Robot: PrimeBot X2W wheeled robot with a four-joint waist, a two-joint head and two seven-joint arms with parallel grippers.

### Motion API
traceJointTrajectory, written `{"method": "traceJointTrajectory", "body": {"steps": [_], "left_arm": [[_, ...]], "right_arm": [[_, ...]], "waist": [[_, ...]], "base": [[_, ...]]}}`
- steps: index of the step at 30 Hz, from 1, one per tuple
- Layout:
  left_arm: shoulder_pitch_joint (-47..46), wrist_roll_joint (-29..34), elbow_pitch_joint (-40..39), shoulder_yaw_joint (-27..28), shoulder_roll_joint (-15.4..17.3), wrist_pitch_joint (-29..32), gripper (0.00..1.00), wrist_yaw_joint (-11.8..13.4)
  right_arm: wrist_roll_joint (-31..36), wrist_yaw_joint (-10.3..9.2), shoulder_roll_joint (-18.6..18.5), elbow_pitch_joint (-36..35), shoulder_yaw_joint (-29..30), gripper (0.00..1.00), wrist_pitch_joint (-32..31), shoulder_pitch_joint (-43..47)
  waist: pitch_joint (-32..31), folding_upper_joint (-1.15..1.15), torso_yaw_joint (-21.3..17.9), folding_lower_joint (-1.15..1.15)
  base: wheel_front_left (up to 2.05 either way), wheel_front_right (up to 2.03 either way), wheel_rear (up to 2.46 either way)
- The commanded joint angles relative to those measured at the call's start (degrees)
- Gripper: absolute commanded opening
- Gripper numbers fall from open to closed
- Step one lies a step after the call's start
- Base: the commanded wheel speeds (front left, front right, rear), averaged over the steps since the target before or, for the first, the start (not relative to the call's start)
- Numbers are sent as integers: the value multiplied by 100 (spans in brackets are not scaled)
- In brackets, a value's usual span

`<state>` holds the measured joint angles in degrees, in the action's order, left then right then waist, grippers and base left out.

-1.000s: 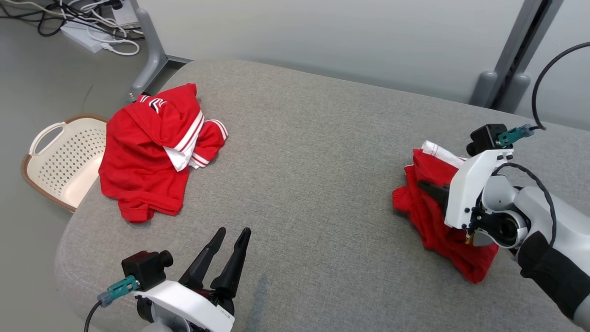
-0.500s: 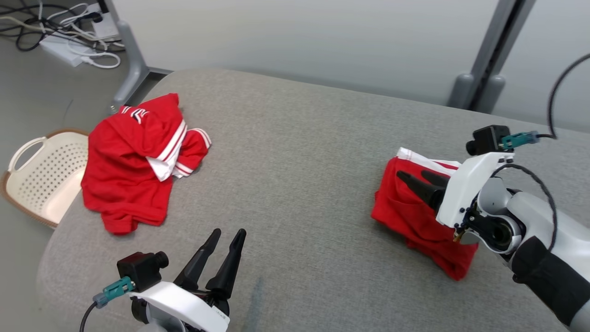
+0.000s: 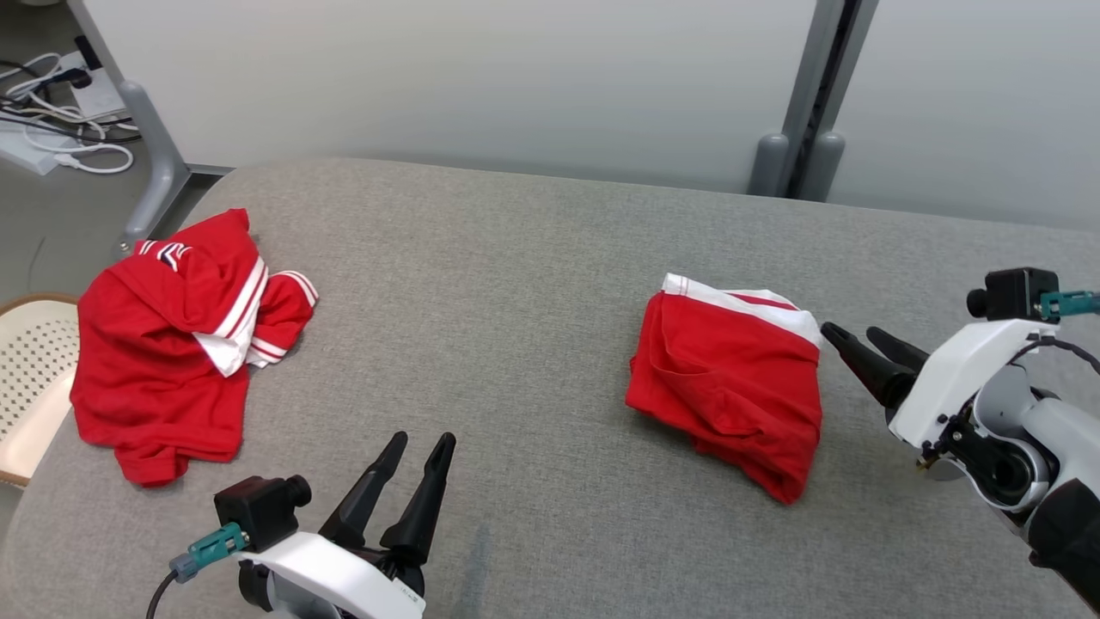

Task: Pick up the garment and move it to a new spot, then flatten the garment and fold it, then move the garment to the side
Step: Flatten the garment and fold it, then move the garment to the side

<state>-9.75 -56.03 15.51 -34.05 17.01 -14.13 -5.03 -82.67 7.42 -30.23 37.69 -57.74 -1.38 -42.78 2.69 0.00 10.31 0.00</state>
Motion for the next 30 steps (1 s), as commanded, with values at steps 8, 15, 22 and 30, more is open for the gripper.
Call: {"method": "traceJointTrajectory", "body": {"steps": [8, 15, 22, 30], "left_arm": [[-30, 78, -23, -54, 14, 24, 100, 28], [-80, 77, 17, -87, -6, 21, 100, -6], [-134, 76, 60, -55, -3, 1, 100, -31], [-170, 85, 119, -59, -57, -30, 100, -71]], "right_arm": [[-38, 14, 110, 454, -57, 100, 72, 120], [-247, 14, 342, 943, -79, 100, -275, 90], [-725, 14, 624, 1507, -69, 100, -1399, 77], [-1165, 14, 916, 2106, 129, 100, -2175, -200]], "waist": [[24, 0, -38, 0], [121, 0, 138, 0], [197, 0, 325, 0], [341, 0, 462, 0]], "base": [[0, 0, 0], [0, 0, 0], [0, 0, 0], [0, 0, 0]]}}
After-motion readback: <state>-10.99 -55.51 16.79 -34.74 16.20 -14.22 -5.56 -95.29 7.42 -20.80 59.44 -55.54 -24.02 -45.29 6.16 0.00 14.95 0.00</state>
